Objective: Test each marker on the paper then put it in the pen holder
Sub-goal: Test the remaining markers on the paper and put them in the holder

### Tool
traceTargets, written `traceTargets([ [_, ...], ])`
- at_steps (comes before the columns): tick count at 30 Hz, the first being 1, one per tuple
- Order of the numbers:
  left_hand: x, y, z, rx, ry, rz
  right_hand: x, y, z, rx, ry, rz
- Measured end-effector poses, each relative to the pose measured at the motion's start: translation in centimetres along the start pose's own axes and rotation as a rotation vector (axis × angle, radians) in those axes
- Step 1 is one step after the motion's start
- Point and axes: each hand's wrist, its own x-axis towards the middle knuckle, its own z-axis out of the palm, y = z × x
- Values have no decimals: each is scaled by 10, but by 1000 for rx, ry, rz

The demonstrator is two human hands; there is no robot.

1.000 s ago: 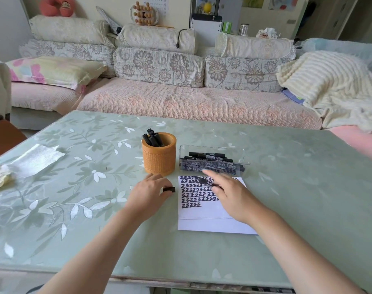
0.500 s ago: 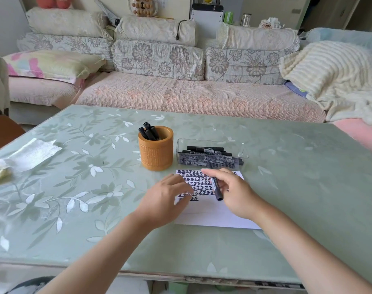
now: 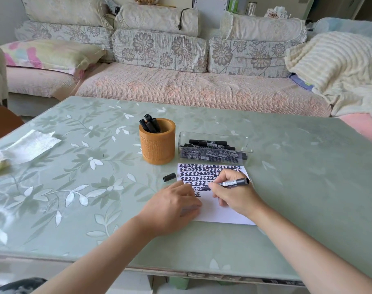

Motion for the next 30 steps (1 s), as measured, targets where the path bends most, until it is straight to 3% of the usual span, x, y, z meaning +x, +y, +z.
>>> traceTargets([
  [11, 0, 1, 0, -17, 10, -35, 4, 12, 4, -104, -27, -157],
  [30, 1, 1, 1, -20, 22, -31, -1, 9, 6, -190, -49, -209],
])
